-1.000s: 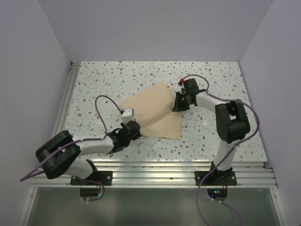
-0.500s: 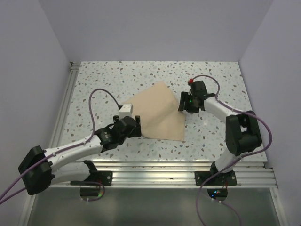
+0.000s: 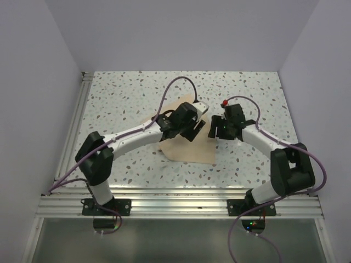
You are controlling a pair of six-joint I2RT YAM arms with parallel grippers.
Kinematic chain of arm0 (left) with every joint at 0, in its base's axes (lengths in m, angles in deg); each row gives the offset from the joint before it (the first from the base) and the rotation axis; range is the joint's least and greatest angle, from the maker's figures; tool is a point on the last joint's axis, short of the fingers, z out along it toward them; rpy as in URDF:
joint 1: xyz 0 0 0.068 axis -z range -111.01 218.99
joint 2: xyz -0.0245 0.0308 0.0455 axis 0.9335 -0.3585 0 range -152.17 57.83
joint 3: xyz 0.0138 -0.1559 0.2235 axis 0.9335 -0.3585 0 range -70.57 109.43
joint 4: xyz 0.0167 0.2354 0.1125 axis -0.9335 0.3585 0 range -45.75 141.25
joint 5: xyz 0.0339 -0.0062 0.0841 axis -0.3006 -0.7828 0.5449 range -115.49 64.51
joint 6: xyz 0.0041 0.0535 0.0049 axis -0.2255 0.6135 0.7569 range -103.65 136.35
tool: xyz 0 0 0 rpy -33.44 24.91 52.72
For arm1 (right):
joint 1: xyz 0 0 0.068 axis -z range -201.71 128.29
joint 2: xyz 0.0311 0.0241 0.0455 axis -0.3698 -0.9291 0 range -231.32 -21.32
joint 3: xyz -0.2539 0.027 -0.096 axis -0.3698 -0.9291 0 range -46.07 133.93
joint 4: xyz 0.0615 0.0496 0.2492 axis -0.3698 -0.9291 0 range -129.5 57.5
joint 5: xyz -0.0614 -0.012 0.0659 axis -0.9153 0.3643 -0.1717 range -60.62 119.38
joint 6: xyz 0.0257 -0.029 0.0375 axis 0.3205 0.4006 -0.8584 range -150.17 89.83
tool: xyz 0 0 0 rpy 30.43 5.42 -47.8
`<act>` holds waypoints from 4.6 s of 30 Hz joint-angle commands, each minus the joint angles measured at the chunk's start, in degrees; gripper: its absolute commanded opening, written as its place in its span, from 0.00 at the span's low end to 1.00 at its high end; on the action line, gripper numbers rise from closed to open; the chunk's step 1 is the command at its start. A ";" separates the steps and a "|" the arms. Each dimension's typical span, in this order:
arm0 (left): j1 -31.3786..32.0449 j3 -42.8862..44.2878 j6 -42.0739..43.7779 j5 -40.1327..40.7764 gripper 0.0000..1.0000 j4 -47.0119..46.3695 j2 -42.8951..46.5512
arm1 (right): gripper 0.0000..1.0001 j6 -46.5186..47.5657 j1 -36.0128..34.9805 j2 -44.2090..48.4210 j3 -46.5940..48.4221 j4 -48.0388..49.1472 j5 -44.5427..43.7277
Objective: Prepare the surgical pack
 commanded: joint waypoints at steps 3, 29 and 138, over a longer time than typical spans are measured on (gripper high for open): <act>-3.27 8.85 7.32 -4.50 0.72 6.96 -10.56 | 0.68 -0.74 -0.45 3.81 -1.87 2.42 0.92; -8.29 14.48 12.08 -21.99 0.32 11.79 -25.69 | 0.70 -1.62 -1.41 1.89 -5.91 6.38 1.53; 6.65 51.39 -0.41 18.00 0.00 44.58 -29.48 | 0.38 -18.40 -8.01 23.42 -32.28 33.09 -7.78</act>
